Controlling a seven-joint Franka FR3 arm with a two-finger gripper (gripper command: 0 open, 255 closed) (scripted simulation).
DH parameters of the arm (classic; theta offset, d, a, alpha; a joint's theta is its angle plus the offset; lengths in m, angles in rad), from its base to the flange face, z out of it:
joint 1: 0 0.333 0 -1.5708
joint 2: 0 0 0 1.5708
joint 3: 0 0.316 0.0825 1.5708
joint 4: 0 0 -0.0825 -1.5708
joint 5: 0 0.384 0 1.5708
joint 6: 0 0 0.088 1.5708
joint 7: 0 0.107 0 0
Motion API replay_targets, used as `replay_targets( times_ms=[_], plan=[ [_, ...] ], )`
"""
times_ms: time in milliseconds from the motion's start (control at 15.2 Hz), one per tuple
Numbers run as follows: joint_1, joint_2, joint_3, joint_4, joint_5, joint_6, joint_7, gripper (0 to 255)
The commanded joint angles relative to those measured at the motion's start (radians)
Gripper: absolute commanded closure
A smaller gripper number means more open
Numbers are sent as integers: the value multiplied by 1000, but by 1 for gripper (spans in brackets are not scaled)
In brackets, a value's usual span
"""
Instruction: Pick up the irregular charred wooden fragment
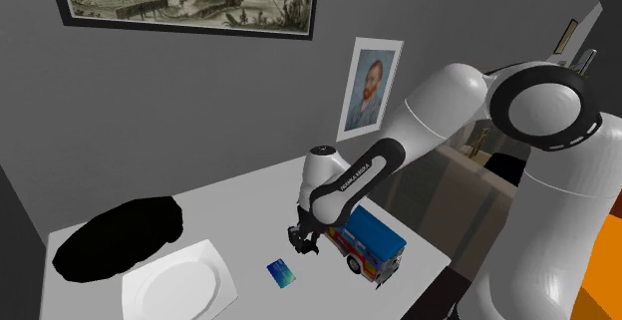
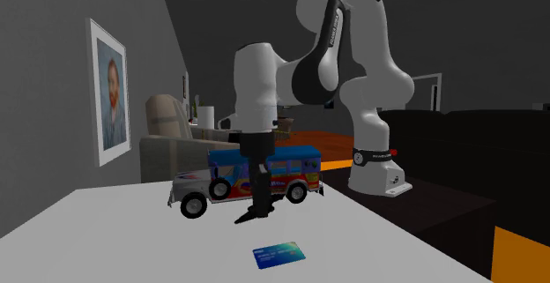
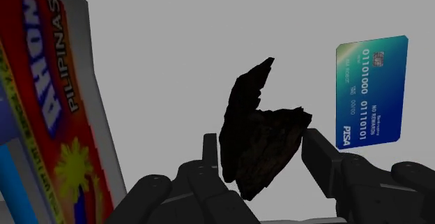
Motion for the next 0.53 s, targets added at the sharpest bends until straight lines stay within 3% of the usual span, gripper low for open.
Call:
replay_targets(
  times_ms=[0,462],
  plan=[
    [-2,-30,3,0,8,-30,-4,255],
    [-4,-99,7,5,25,-103,-14,255]
  ],
)
